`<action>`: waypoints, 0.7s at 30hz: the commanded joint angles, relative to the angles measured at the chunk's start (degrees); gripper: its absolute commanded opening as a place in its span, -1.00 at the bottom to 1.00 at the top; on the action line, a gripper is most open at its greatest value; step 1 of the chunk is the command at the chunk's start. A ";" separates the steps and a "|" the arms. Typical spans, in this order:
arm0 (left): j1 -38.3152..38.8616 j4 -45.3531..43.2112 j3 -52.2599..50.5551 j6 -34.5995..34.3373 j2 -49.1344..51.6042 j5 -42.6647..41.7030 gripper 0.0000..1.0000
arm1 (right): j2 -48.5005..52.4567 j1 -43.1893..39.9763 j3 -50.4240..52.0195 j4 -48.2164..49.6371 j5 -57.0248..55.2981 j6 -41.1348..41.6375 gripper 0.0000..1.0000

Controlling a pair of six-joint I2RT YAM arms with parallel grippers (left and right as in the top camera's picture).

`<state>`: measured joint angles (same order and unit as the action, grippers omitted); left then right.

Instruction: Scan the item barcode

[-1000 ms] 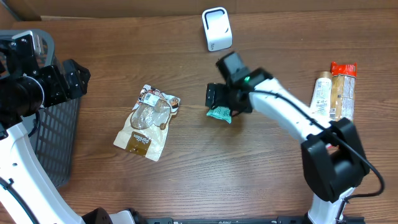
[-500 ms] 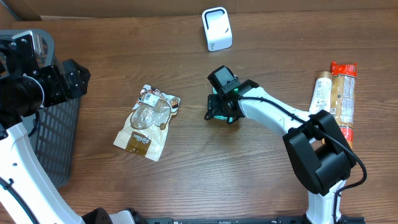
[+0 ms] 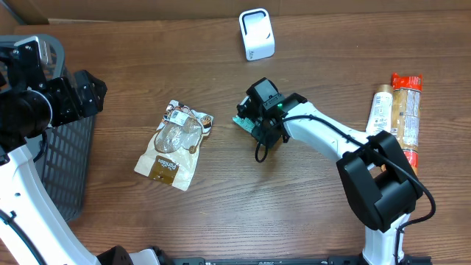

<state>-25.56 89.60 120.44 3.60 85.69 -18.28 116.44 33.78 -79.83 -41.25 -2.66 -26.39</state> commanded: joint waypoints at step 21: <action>-0.13 -0.07 0.07 1.14 0.20 -0.61 0.99 | -9.38 -4.28 -8.59 -1.60 -3.43 9.77 1.00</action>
<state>-25.56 89.60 120.44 3.60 85.69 -18.28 113.38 30.98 -84.75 -43.05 -6.74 -34.28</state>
